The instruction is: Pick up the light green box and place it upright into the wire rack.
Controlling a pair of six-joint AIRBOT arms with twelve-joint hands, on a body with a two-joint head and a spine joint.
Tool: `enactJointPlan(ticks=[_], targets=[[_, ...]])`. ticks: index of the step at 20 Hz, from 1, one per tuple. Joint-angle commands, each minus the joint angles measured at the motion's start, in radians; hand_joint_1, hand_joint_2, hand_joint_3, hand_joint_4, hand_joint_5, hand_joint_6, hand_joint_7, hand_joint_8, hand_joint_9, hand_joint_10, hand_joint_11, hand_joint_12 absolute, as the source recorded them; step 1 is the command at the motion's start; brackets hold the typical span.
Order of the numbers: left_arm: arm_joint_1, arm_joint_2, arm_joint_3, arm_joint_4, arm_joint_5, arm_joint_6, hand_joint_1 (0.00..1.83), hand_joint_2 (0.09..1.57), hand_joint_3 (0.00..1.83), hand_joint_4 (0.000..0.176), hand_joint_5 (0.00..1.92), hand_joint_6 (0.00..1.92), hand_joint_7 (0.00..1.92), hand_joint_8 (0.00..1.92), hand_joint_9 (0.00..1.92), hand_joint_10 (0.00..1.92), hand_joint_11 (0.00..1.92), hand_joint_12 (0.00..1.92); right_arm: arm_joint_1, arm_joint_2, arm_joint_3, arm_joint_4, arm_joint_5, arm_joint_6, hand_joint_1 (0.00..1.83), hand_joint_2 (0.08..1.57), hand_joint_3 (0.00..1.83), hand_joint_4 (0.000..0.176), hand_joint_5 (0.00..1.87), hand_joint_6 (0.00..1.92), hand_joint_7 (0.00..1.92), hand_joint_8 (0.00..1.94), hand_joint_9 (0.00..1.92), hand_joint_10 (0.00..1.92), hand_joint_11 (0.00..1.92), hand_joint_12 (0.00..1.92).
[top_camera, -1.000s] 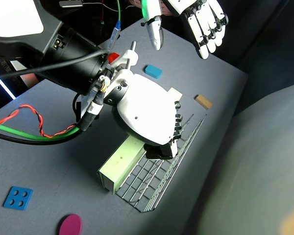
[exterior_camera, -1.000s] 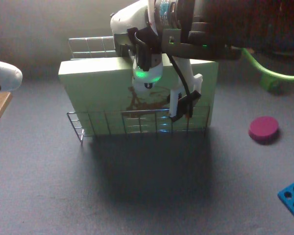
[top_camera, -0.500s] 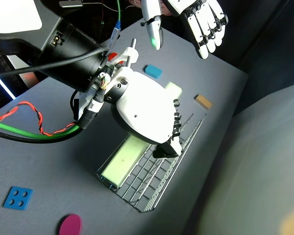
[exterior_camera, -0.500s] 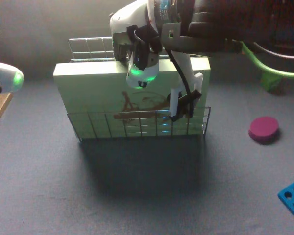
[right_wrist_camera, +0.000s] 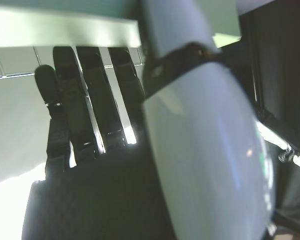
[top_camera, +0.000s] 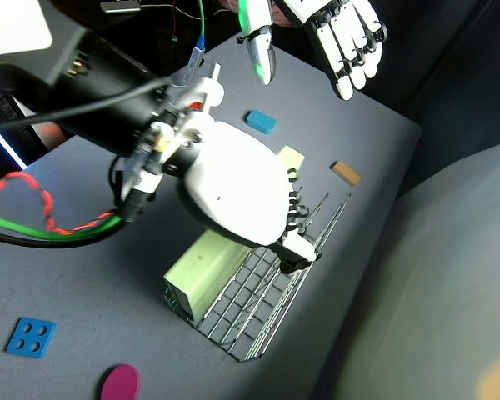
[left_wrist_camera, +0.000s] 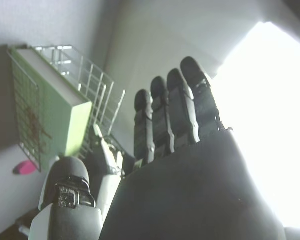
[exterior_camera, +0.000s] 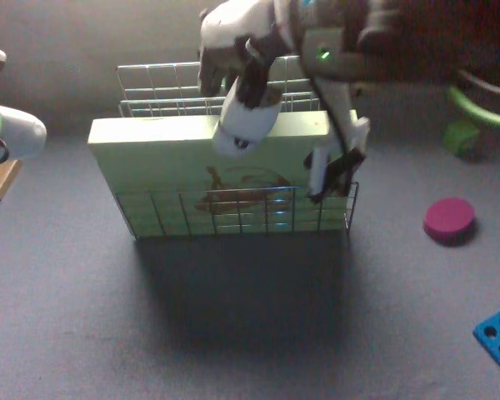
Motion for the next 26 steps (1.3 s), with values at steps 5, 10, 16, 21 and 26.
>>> enactJointPlan(ticks=[5, 10, 16, 21, 26], targets=[[-0.01, 0.002, -0.014, 0.064, -0.073, 0.002, 0.02, 1.21, 0.0, 0.0, 0.25, 0.01, 0.24, 0.01, 0.17, 0.0, 0.0, 0.61, 0.094, 0.125, -0.119, -0.038, 0.039, -0.013, 0.66, 1.04, 0.0, 0.0, 0.32, 0.0, 0.34, 0.0, 0.31, 0.0, 0.0, 0.88], [-0.009, 0.002, -0.029, 0.064, -0.076, 0.002, 0.03, 1.21, 0.0, 0.0, 0.26, 0.01, 0.24, 0.0, 0.17, 0.0, 0.0, 0.61, 0.175, 0.317, -0.316, -0.028, 0.033, -0.065, 0.66, 1.04, 0.0, 0.0, 0.34, 0.01, 0.36, 0.01, 0.32, 0.01, 0.0, 0.89], [-0.01, 0.001, -0.047, 0.064, -0.076, 0.002, 0.23, 1.23, 0.0, 0.0, 0.31, 0.0, 0.37, 0.0, 0.37, 0.02, 0.01, 0.9, 0.153, 0.451, -0.479, -0.14, 0.038, -0.021, 0.63, 1.1, 0.0, 0.0, 0.62, 0.06, 0.71, 0.06, 0.65, 0.11, 0.18, 1.23], [0.004, 0.001, -0.053, 0.064, -0.076, 0.002, 0.79, 1.26, 0.01, 0.125, 0.71, 1.2, 0.92, 0.39, 0.63, 1.19, 0.6, 1.44, 0.115, 0.532, -0.593, -0.166, -0.014, 0.012, 0.69, 1.17, 0.01, 0.0, 0.64, 1.58, 0.64, 1.81, 0.82, 1.88, 0.96, 1.9], [-0.004, 0.001, -0.047, 0.064, -0.081, -0.005, 0.76, 1.33, 0.01, 0.0, 0.98, 1.91, 1.08, 1.92, 1.1, 1.92, 1.19, 1.92, 0.06, 0.565, -0.612, -0.194, 0.003, 0.079, 0.7, 1.26, 0.01, 0.0, 0.95, 1.92, 1.07, 1.94, 1.26, 1.92, 1.56, 1.92]])
